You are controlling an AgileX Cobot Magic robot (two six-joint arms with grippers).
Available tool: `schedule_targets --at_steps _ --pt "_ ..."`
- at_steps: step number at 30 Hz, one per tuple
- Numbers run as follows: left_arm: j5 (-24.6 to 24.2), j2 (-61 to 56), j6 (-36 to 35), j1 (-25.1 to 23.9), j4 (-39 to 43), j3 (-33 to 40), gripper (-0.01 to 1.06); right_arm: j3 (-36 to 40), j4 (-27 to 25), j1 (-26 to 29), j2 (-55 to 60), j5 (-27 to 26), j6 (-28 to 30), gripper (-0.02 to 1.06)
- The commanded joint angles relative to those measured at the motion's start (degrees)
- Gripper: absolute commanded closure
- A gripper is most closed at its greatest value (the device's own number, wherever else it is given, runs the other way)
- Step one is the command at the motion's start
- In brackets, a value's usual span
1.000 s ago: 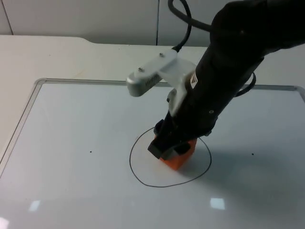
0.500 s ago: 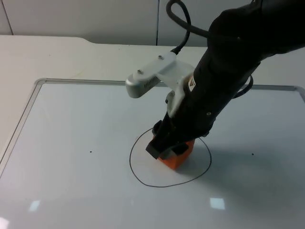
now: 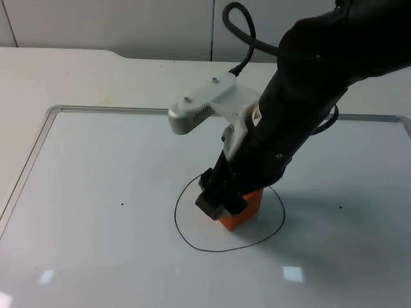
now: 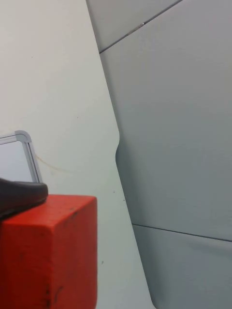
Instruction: Pick up one cube with the left hand and another cube with the right hand. First place the cube in the right hand at the target position, then stack the cube in the left hand on top.
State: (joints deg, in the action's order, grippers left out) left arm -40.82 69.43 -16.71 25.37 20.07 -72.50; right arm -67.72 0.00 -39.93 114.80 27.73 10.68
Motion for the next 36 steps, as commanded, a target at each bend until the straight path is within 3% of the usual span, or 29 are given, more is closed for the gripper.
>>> schedule_targets --at_steps 1,2,4,16,30,36 --pt "0.51 -0.14 -0.12 0.39 -0.18 -0.07 1.02 -0.44 0.00 -0.05 -0.13 -0.36 0.23 0.22" --pt "0.51 -0.14 -0.12 0.39 -0.18 -0.07 1.02 -0.44 0.00 -0.05 -0.13 -0.36 0.23 0.09" --pt "0.51 -0.14 -0.12 0.39 -0.18 -0.07 1.02 -0.44 -0.31 -0.05 -0.13 -0.36 0.23 -0.01" --pt "0.52 -0.14 -0.12 0.39 -0.08 -0.07 1.02 -1.69 -1.58 -0.05 -4.65 -1.96 0.23 -0.01" --pt "0.61 -0.14 -0.12 0.39 -0.19 -0.07 1.02 -10.80 -1.16 -0.05 -21.89 -1.04 -3.14 -0.01" --pt "0.61 -0.14 -0.12 0.39 -0.19 -0.07 1.02 -17.27 2.03 0.60 -26.39 1.71 -6.21 -0.01"
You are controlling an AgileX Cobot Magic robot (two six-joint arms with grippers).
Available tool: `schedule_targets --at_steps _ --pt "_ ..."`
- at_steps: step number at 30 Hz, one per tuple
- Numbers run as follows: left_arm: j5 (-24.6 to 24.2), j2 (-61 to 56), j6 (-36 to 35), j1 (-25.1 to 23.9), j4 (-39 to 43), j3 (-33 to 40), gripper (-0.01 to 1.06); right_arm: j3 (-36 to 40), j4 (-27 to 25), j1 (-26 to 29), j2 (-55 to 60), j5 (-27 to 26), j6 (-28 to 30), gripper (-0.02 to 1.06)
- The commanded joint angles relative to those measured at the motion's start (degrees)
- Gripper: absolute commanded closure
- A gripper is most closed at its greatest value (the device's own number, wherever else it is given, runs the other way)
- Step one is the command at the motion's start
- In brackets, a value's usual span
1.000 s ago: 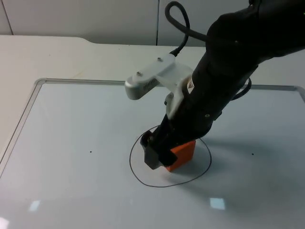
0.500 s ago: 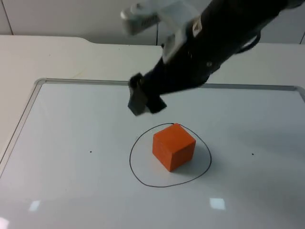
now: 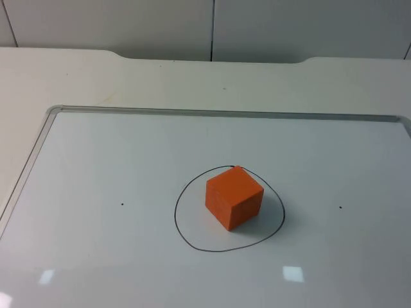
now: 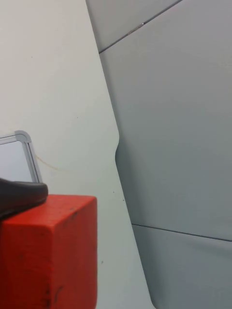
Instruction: Pick up one cube with the left hand and another cube with the right hand. First place the cube in the right hand at the target position, then stack the cube in the left hand on top.
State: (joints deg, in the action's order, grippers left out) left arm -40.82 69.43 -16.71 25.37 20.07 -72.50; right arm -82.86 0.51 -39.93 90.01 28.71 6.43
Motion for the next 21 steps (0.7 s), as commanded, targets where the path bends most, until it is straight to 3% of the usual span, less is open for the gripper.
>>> schedule_targets --at_steps 1,8,12,13,21 --pt "0.61 -0.14 -0.12 0.39 -0.19 -0.07 1.02 -3.04 2.55 1.18 -2.32 0.83 -3.56 -0.01" --pt "0.17 -0.14 -0.12 0.39 -0.30 -0.07 1.02 -6.56 2.57 8.60 -7.14 1.74 -5.03 -0.01" --pt "0.17 -0.14 -0.12 0.39 -0.30 -0.07 1.02 -6.79 2.57 19.39 -12.03 5.92 -4.05 -0.01" --pt "0.17 -0.14 -0.12 0.39 -0.30 -0.07 1.02 -6.79 2.57 19.39 -12.03 5.92 -4.05 -0.01" --pt "0.49 -0.14 -0.12 0.39 -0.30 -0.07 1.02 -6.08 3.28 38.00 -19.67 10.80 -3.07 -0.01"
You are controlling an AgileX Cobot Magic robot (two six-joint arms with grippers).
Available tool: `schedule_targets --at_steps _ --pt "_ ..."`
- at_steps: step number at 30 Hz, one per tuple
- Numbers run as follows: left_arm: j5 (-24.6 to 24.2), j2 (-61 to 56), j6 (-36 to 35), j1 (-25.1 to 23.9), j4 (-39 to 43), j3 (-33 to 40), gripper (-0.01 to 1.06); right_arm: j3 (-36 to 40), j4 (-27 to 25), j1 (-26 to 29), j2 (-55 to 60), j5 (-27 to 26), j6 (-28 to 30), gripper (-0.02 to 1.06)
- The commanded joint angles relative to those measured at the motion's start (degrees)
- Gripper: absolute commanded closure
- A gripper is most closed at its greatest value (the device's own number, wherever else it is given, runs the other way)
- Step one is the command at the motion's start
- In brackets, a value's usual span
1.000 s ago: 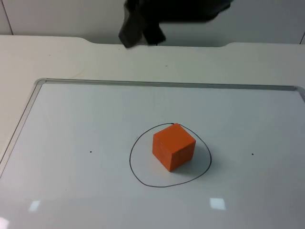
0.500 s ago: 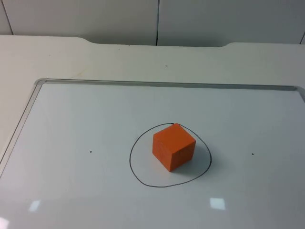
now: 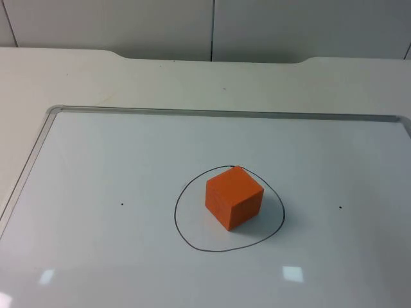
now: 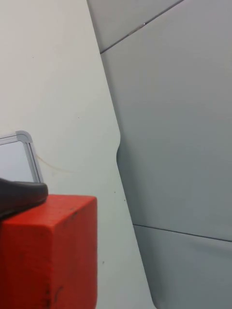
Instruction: Pick up one cube with the left hand and another cube with the right hand. First place the cube in the right hand at the target position, then stack the cube in the left hand on top.
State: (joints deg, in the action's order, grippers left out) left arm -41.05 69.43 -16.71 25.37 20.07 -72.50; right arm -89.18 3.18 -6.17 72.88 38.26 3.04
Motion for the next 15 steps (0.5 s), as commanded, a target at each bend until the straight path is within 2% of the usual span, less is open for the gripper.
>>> schedule_targets --at_steps 1,6,12,14,15 --pt "0.71 -0.14 -0.12 0.39 -0.30 -0.07 1.02 0.24 0.61 4.24 -2.53 1.25 0.32 -0.01" --pt "0.73 0.21 -0.12 0.39 -0.30 -0.07 1.02 9.35 1.20 10.21 -7.14 -0.49 -0.23 -0.01" --pt "0.47 1.30 0.54 0.39 -0.43 -0.07 1.02 17.30 0.60 10.37 -9.91 -4.44 -1.83 -0.01" --pt "0.47 1.39 1.40 0.39 -0.69 -0.07 1.02 19.83 -2.09 10.37 -10.16 -5.66 -1.38 -0.01" --pt "0.47 1.52 1.40 0.39 -0.85 -0.07 1.02 21.00 -5.36 10.37 -10.02 -6.10 0.20 -0.01"
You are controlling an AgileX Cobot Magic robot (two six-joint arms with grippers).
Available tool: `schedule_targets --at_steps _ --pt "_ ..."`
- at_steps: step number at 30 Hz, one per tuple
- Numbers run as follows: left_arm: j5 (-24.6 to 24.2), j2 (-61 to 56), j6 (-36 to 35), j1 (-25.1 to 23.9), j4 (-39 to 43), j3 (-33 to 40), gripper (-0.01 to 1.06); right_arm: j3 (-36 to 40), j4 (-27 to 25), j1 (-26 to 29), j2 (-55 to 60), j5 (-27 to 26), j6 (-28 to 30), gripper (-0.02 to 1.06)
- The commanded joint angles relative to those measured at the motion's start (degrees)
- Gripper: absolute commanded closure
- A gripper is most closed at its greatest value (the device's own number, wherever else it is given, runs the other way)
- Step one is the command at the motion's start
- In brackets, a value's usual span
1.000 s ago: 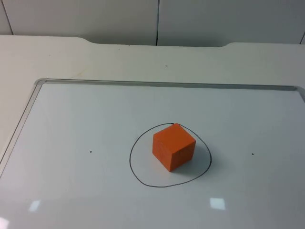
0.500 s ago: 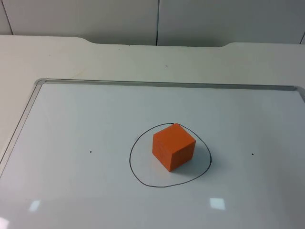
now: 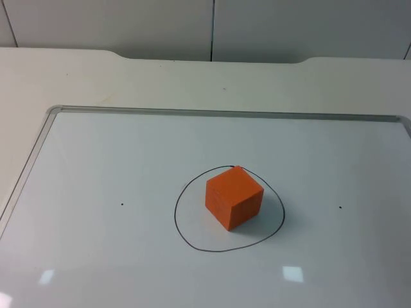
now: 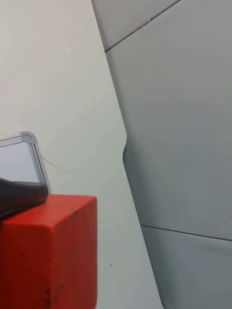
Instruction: Pick up one cube with the left hand and another cube with the right hand. First place the cube in the right hand at the target position, then stack the cube in the left hand on top.
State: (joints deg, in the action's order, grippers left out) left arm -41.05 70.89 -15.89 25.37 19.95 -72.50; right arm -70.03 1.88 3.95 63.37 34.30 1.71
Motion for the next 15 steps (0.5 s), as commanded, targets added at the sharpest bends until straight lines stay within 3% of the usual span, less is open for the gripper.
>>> schedule_targets --at_steps 1,4,13,15 --pt "0.47 0.06 0.58 0.39 -0.74 -0.07 1.02 2.05 -5.42 0.25 -0.36 -2.30 1.96 -0.01" --pt "0.57 0.15 0.97 0.39 -1.24 -0.07 1.02 2.18 -9.55 0.25 0.87 -1.63 5.82 -0.01" --pt "0.39 0.69 1.13 0.39 -2.53 -0.07 1.02 2.18 -8.15 0.25 1.45 -1.97 5.70 -0.01" --pt "-1.29 2.15 7.83 0.51 -8.75 -0.07 1.02 2.18 -7.83 0.25 1.45 -2.33 5.60 -0.01"
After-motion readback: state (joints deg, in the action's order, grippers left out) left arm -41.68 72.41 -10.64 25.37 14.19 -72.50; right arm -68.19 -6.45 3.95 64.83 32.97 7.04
